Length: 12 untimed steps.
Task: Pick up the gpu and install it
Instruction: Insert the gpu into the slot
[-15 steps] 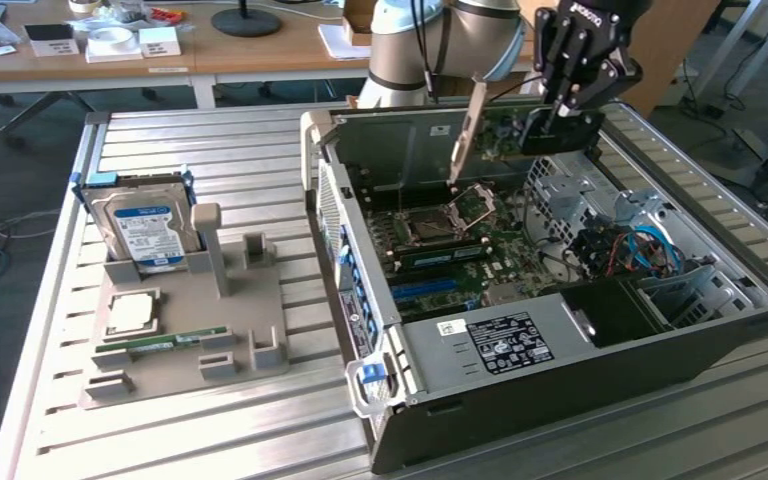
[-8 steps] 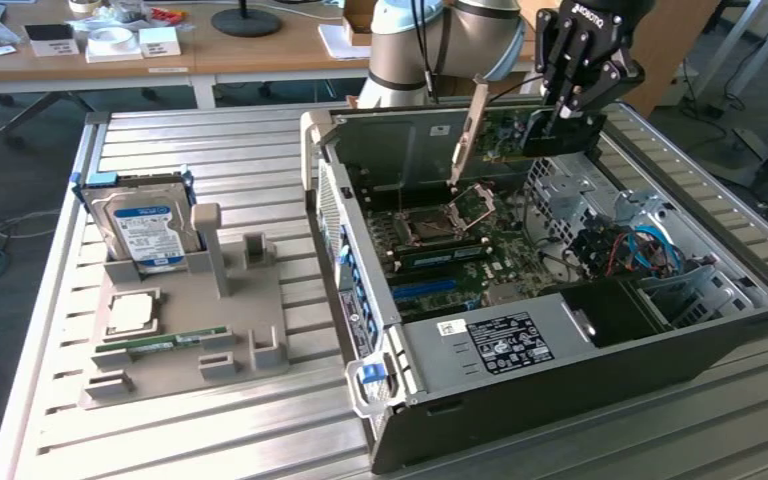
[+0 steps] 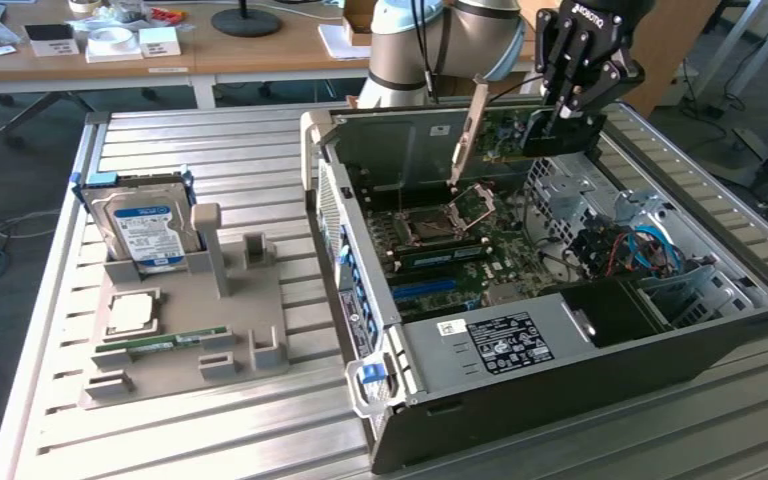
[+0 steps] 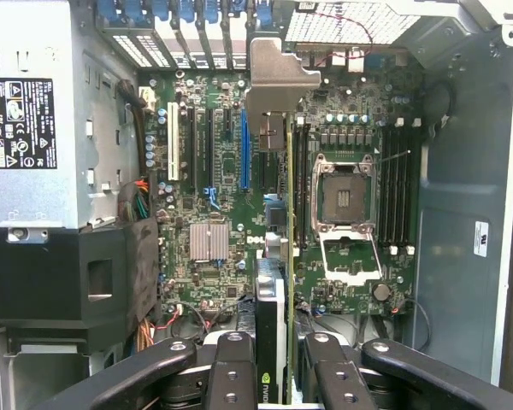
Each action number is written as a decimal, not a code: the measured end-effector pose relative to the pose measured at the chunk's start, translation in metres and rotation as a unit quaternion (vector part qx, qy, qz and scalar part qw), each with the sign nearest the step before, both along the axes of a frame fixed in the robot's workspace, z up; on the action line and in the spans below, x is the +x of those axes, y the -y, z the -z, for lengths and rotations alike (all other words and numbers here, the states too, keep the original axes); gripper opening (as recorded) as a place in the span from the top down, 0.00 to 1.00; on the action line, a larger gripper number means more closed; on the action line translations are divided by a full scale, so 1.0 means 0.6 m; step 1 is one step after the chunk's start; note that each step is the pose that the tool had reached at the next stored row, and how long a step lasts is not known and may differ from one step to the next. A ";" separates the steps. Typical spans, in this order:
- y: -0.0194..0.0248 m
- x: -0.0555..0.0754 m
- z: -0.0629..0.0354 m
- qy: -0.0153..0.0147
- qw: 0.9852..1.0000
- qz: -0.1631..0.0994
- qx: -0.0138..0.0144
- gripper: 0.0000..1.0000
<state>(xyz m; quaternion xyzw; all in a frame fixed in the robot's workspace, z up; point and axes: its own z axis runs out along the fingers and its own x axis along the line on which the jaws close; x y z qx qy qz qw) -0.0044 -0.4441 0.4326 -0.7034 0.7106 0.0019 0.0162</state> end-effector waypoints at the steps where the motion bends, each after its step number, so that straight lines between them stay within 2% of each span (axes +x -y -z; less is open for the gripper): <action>1: 0.0000 0.000 0.000 0.000 1.000 0.000 0.000 0.73; 12: -0.0010 -0.018 0.001 0.000 1.000 0.000 -0.001 0.73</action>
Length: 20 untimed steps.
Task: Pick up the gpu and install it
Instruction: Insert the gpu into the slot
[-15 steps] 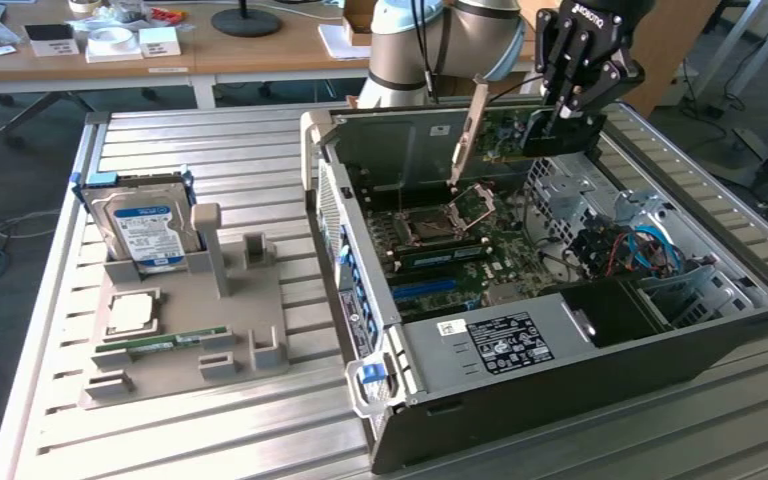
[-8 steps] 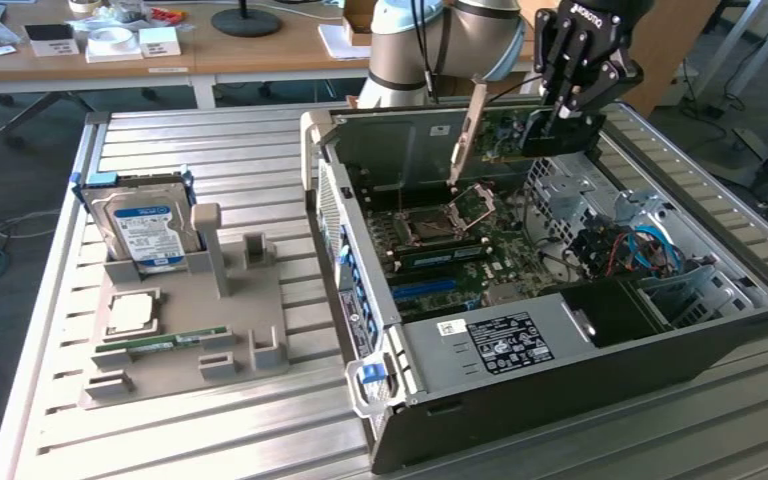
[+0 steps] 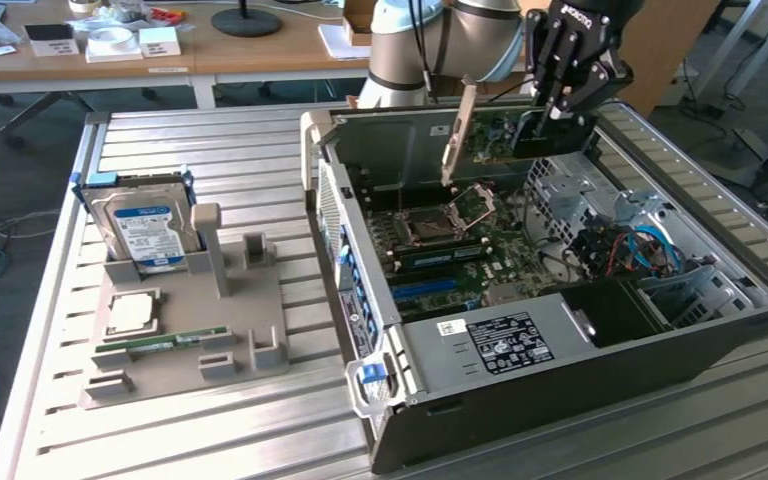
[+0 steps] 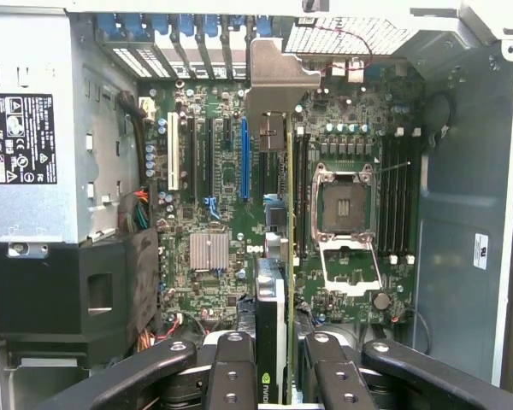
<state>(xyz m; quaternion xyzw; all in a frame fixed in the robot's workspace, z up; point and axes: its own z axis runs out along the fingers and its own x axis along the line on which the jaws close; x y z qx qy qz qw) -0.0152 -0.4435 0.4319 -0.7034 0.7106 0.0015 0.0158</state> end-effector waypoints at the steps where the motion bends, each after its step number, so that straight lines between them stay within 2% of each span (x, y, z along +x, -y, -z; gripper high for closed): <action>1: 0.0000 0.000 0.000 0.000 1.000 0.000 0.000 0.73; 5: -0.0001 0.000 0.005 0.000 1.000 0.000 0.000 0.73; 20: 0.0000 0.000 0.046 -0.003 1.000 0.000 0.000 0.73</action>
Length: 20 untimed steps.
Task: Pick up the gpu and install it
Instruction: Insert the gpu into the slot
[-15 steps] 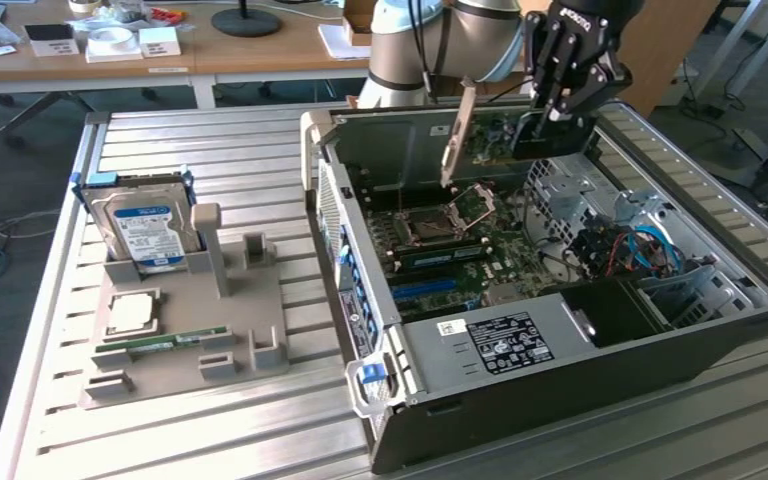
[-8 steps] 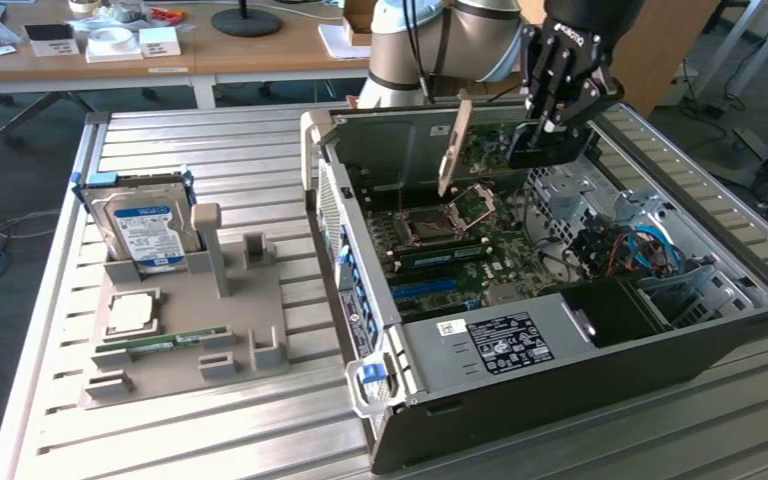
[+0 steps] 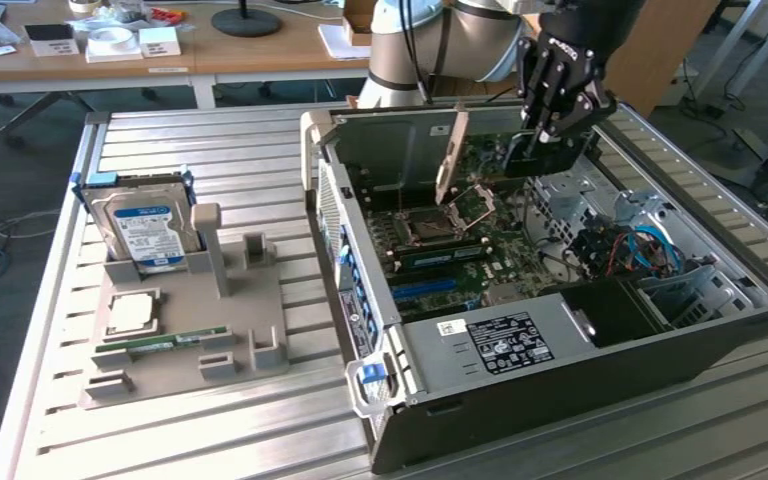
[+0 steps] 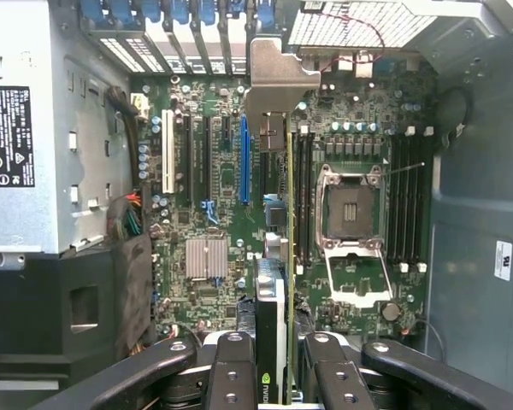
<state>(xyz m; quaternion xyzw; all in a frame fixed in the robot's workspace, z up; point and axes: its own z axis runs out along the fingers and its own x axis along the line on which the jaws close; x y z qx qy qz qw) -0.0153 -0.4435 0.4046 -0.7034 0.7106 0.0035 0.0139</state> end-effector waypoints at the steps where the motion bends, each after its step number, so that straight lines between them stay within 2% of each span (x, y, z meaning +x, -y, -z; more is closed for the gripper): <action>1: 0.0000 0.000 0.002 0.000 1.000 0.000 0.000 0.73; 20: 0.0000 0.000 0.014 -0.001 1.000 0.000 0.000 0.73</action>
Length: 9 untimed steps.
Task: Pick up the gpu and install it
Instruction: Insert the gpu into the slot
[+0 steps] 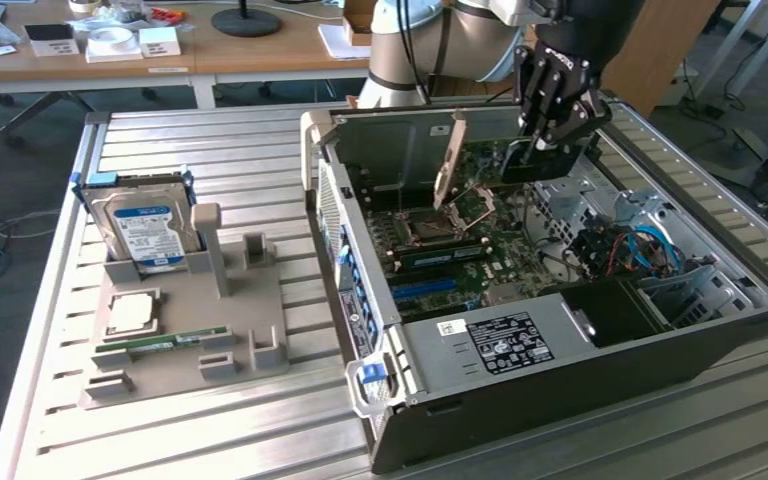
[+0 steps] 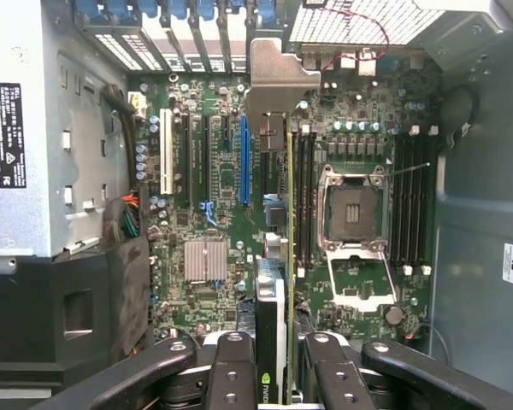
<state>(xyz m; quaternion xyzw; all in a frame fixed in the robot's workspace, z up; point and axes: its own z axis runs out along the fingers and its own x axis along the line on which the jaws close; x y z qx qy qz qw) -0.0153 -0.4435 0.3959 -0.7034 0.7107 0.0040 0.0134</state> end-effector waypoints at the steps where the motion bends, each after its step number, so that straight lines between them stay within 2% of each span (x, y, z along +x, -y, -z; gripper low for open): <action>1: 0.0000 0.000 0.002 0.000 1.000 0.000 0.000 0.73; 9: 0.0000 0.000 0.013 0.000 1.000 0.000 0.000 0.73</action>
